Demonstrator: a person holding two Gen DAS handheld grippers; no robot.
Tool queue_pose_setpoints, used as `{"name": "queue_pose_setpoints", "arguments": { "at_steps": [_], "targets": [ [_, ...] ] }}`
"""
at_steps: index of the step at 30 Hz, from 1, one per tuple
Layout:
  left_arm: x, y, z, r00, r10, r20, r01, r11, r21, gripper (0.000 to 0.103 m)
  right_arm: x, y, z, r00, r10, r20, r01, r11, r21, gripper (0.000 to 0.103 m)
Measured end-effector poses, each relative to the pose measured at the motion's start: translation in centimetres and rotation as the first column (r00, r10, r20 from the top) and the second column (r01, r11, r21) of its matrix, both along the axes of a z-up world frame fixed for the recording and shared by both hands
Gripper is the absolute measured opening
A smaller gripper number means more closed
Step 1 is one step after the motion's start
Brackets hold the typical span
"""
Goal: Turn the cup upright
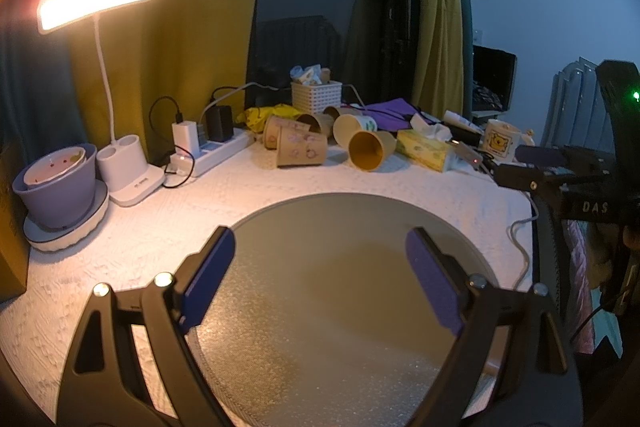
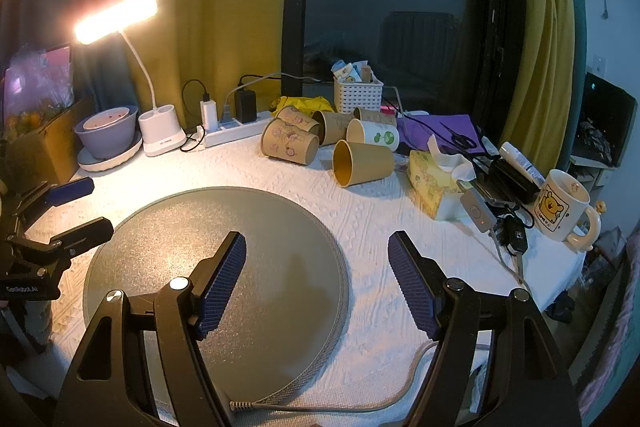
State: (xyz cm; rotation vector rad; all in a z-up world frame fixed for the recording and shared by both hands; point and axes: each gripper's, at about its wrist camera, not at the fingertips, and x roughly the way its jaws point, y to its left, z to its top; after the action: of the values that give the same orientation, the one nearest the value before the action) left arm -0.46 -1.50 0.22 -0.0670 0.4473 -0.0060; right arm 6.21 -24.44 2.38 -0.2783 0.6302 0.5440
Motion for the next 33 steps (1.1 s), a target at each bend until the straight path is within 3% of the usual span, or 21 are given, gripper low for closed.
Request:
{"name": "queue_pose_setpoints", "arguments": {
  "at_steps": [14,21,24,29,33],
  "targets": [
    [-0.1,-0.4,0.0,1.000,-0.003,0.005,0.003,1.000,0.009,0.088,0.0,0.1,-0.1,1.000,0.001,-0.002,-0.001,1.000,0.002,0.077],
    [0.9,-0.4,0.0,1.000,0.025,-0.003,-0.025,0.999,0.040,0.088,2.5,0.1,-0.5,1.000,0.009,-0.024,-0.009,1.000,0.012,0.077],
    [2.3,-0.5,0.0,0.999,0.041,-0.033,-0.039,0.998,0.047,0.088,4.0,0.0,-1.1,0.999,0.008,-0.042,-0.007,1.000,0.017,0.077],
    [5.8,-0.2,0.1,0.992,0.030,-0.119,-0.035,0.998,-0.043,0.088,6.8,-0.4,-1.9,0.998,0.008,-0.060,-0.007,1.000,0.027,0.077],
    [8.8,-1.0,0.5,0.986,0.046,-0.158,-0.054,0.998,-0.045,0.088,9.8,-0.4,-2.2,0.997,0.028,-0.075,-0.026,0.999,0.029,0.077]
  ]
}}
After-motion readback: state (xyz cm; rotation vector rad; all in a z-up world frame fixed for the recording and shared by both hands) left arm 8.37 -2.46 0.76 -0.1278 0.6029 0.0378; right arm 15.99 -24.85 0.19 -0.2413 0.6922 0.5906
